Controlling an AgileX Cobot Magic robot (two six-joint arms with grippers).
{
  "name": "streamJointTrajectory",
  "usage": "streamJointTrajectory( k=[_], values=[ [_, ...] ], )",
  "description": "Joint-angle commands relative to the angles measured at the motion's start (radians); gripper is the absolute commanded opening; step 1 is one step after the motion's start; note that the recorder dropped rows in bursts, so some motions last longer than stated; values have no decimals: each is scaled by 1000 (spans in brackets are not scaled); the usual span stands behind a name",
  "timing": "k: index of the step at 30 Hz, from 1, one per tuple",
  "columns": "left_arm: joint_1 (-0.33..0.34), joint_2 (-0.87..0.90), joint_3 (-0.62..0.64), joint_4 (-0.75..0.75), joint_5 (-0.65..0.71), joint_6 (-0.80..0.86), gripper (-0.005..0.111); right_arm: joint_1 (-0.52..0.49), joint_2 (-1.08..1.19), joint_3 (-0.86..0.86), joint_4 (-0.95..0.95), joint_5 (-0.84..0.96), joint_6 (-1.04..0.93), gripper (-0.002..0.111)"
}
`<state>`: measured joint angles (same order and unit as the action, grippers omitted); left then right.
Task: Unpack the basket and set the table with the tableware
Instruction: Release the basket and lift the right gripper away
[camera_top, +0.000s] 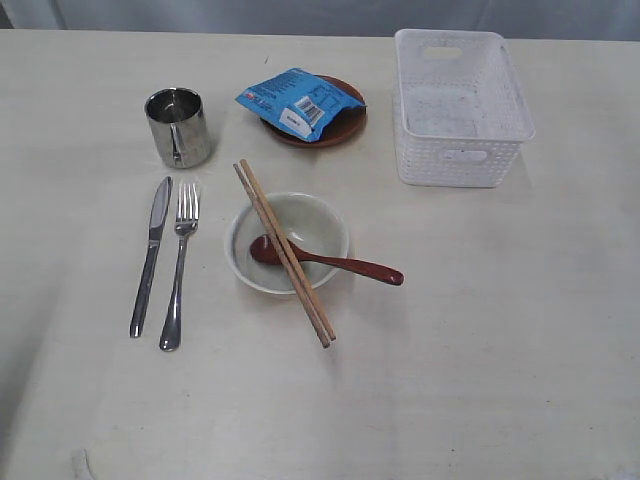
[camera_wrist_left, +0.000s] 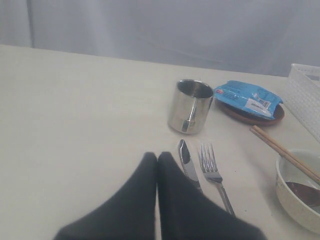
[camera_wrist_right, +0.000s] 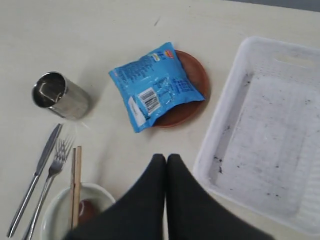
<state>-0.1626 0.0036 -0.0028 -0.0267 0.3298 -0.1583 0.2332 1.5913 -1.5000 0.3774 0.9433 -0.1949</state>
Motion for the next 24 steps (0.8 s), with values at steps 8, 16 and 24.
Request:
streamJointTrajectory(
  k=[8, 16, 24],
  values=[
    [1, -4, 3, 0, -11, 1, 0, 153, -404, 448, 5, -259, 33, 0],
    [1, -4, 3, 0, -11, 1, 0, 160, -479, 491, 8, -247, 33, 0],
    [1, -4, 3, 0, -11, 1, 0, 160, -480, 491, 8, -265, 33, 0]
  ],
)
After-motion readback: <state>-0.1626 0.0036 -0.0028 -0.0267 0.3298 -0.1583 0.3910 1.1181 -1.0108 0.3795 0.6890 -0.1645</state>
